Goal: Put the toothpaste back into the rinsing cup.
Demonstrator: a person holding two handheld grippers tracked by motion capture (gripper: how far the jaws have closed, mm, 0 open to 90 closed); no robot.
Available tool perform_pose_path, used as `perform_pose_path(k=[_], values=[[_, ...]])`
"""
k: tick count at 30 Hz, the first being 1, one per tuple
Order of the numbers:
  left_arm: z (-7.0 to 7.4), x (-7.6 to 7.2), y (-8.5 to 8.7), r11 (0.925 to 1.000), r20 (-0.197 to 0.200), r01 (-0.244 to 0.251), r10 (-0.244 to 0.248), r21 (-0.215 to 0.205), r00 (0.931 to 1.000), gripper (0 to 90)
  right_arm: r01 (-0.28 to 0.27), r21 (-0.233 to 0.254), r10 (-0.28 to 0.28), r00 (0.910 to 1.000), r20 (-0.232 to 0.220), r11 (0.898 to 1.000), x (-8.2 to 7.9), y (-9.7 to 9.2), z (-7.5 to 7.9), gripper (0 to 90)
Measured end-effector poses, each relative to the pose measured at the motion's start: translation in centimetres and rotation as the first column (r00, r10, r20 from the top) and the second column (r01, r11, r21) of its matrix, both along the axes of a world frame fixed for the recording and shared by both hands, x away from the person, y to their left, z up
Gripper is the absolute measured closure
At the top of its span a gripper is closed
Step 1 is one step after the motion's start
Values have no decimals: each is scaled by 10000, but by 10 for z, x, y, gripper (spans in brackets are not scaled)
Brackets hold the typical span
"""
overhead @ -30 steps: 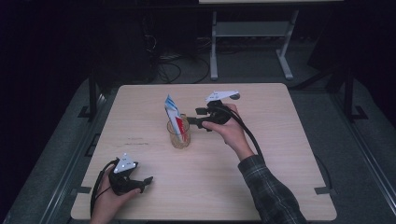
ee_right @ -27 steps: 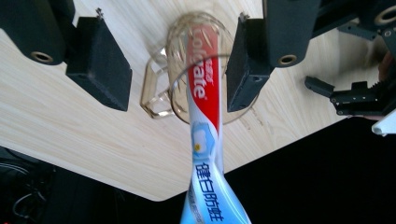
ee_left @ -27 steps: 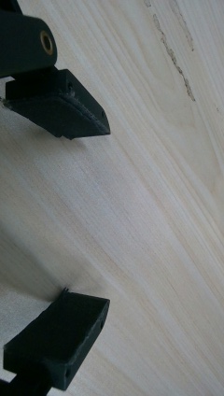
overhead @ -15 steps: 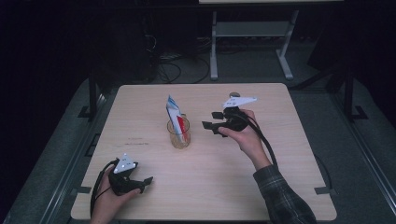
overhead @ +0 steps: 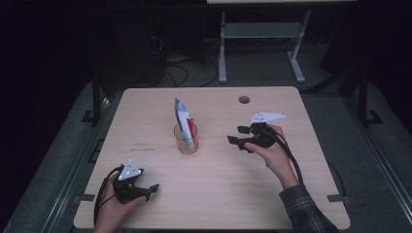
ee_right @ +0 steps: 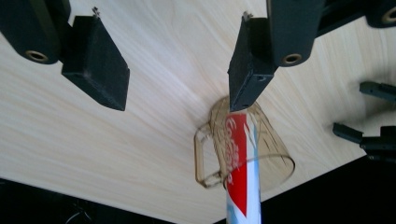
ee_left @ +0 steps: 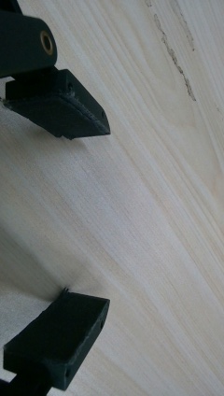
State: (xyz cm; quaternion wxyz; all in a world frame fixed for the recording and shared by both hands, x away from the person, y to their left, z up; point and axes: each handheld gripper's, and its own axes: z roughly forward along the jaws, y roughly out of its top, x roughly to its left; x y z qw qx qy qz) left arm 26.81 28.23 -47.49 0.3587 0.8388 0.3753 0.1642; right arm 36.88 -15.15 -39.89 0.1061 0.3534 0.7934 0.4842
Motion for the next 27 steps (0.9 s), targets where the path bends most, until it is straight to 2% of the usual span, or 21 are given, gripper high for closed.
perform_pose_path(k=[7, 22, 27], values=[[0, 0, 0, 10000, -2, -2, 2, -4, 10000, 132, 208, -131, -210, 9997, -139, 9997, -10, -15, -11, 375], [0, 0, 0, 10000, -2, -3, 3, -2, 10000, 132, 641, -410, -664, 9962, -562, 9971, -43, -54, -36, 351], [0, 0, 0, 10000, -2, -4, 4, -3, 10000, 132, 760, -801, -814, 9944, -668, 9939, -55, -63, -45, 339]])
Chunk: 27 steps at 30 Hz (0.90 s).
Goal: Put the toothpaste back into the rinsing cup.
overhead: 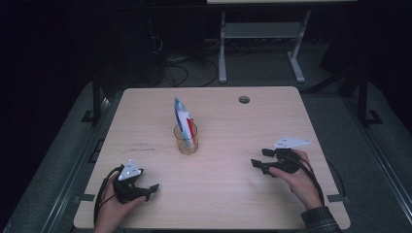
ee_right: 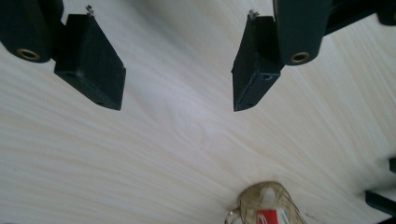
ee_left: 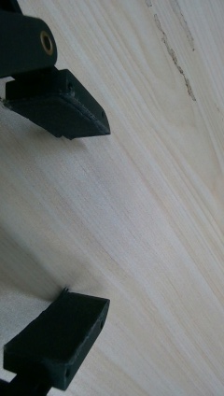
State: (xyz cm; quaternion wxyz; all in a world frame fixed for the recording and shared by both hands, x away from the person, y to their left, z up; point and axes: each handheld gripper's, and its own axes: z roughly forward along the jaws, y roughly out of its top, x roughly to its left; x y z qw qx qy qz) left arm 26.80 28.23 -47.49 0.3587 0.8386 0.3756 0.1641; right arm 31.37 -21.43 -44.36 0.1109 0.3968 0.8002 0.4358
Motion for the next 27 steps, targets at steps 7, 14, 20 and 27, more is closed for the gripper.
perform_pose_path(k=[7, 14, 20, 27], values=[[0, 0, 0, 10000, 9, 2, -2, -5, 10000, 132, 90, -342, -97, 9998, -191, 9994, -17, -11, -11, 310], [0, 0, 0, 10000, 9, -13, 13, -29, 10000, 132, 234, -843, -256, 9994, -250, 9962, -31, -21, -20, 269], [0, 0, 0, 10000, 17, 21, -21, 20, 10000, 132, 430, -1482, -464, 9987, -195, 9880, -41, -27, -27, 248], [0, 0, 0, 10000, 17, 20, -20, 18, 10000, 132, 515, -1936, -558, 9983, -166, 9797, -50, -30, -33, 238]])
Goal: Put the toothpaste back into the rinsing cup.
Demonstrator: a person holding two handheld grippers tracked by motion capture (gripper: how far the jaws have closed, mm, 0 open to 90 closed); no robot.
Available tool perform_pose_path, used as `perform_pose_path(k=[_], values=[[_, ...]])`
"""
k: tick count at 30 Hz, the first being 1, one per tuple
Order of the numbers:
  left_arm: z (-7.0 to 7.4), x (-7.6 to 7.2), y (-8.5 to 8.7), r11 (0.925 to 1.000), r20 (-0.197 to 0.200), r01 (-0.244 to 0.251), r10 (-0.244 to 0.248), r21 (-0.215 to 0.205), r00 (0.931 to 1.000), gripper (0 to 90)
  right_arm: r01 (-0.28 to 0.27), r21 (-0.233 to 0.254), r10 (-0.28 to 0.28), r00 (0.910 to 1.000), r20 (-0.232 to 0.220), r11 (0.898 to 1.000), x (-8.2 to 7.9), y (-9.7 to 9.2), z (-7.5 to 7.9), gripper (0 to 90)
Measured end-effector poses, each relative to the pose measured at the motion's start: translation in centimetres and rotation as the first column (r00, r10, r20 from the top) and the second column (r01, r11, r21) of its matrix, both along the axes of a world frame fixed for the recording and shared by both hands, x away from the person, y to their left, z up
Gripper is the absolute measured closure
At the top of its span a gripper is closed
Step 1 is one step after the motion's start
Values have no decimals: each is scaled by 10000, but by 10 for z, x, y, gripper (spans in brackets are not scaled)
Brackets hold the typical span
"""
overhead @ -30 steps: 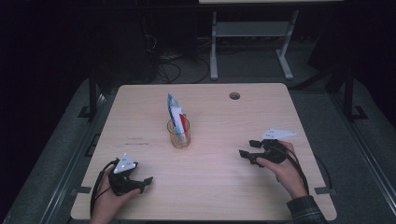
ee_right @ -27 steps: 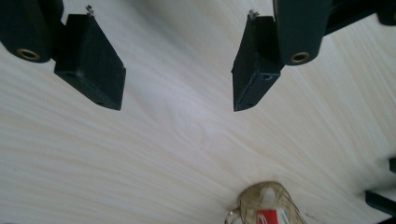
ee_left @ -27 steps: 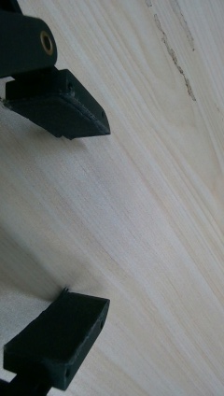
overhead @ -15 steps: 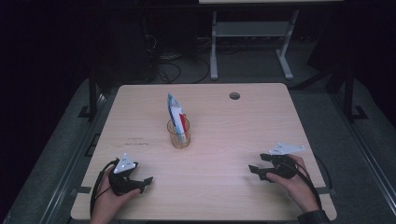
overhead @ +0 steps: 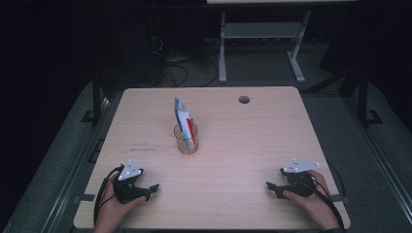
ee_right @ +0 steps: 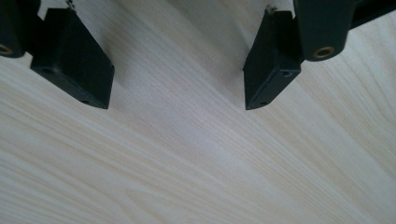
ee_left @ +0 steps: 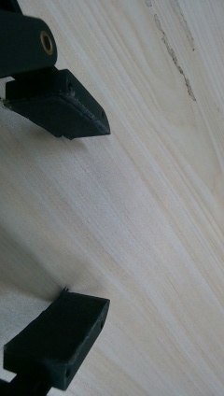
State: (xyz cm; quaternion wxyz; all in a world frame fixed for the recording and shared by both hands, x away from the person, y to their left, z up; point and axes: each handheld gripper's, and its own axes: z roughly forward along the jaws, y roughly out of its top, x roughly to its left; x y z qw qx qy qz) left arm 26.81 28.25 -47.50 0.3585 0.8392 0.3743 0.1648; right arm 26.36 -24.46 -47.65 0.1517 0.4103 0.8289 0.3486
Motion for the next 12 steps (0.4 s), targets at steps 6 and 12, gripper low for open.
perform_pose_path(k=[6, 12], values=[[0, 0, 0, 10000, 2, 0, 0, -1, 10000, 132, 97, 228, -105, 9993, 347, 9997, -7, -4, -4, 210], [0, 0, 0, 10000, 3, 1, -1, 3, 10000, 132, 120, 189, -126, 9994, 329, 9997, -8, -5, -5, 173]])
